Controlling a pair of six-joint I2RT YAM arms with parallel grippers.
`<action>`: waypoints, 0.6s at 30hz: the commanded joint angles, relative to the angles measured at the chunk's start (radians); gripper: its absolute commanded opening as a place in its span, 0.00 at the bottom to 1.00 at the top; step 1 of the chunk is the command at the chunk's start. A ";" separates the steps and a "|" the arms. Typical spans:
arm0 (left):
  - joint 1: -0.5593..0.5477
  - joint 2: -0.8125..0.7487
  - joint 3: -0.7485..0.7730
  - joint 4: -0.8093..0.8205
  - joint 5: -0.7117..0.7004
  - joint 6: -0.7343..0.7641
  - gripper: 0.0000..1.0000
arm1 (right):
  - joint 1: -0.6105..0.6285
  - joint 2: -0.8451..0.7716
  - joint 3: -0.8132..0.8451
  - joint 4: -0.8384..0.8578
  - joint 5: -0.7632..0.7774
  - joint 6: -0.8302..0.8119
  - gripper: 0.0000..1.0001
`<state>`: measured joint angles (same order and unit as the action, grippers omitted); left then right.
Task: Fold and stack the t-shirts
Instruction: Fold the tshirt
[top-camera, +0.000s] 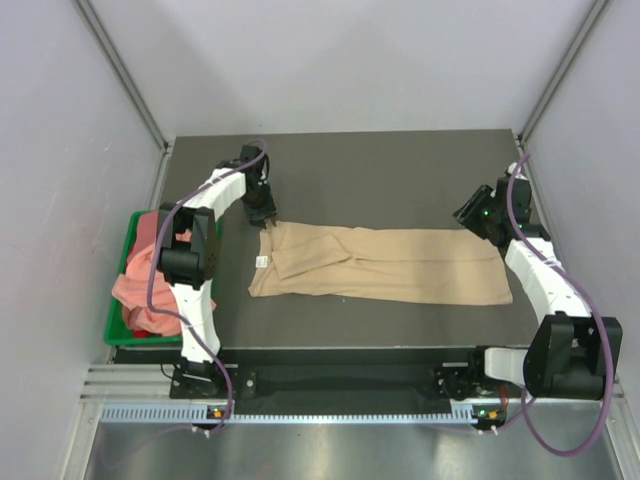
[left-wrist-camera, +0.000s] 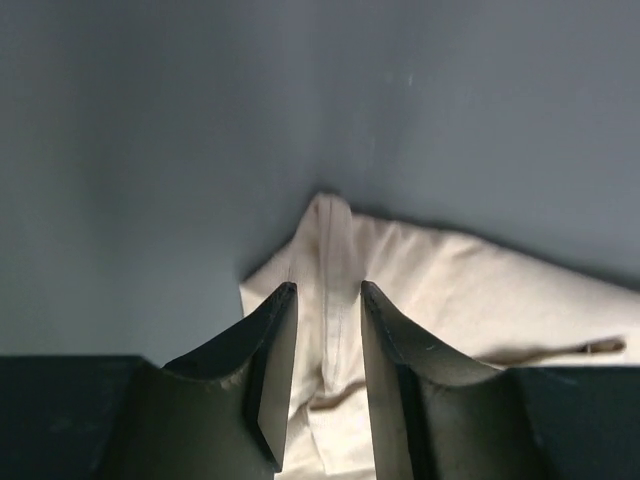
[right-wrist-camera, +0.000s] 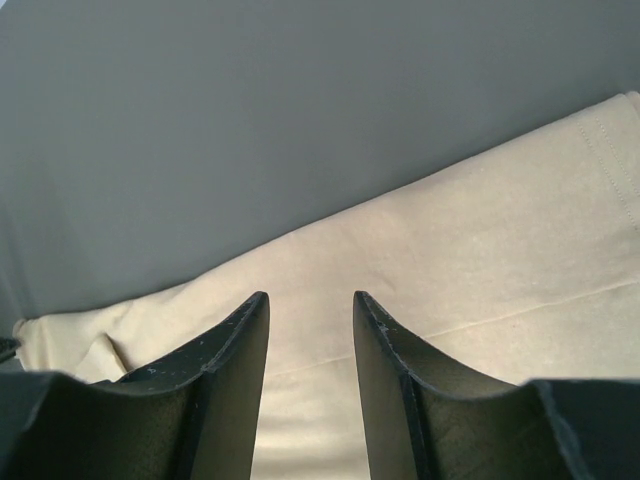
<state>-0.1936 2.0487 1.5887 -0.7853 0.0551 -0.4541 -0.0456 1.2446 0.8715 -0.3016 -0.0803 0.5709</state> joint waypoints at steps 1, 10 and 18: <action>0.011 0.057 0.068 -0.002 -0.026 0.005 0.37 | 0.016 -0.005 0.023 0.021 0.007 -0.017 0.40; 0.013 0.125 0.097 -0.045 -0.162 -0.024 0.17 | 0.018 0.009 0.049 0.019 0.024 -0.028 0.40; 0.013 0.202 0.200 -0.038 -0.167 -0.028 0.00 | 0.027 0.012 0.054 0.036 0.031 -0.014 0.40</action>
<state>-0.1936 2.1883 1.7416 -0.8703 -0.0269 -0.4808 -0.0319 1.2530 0.8719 -0.3004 -0.0669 0.5583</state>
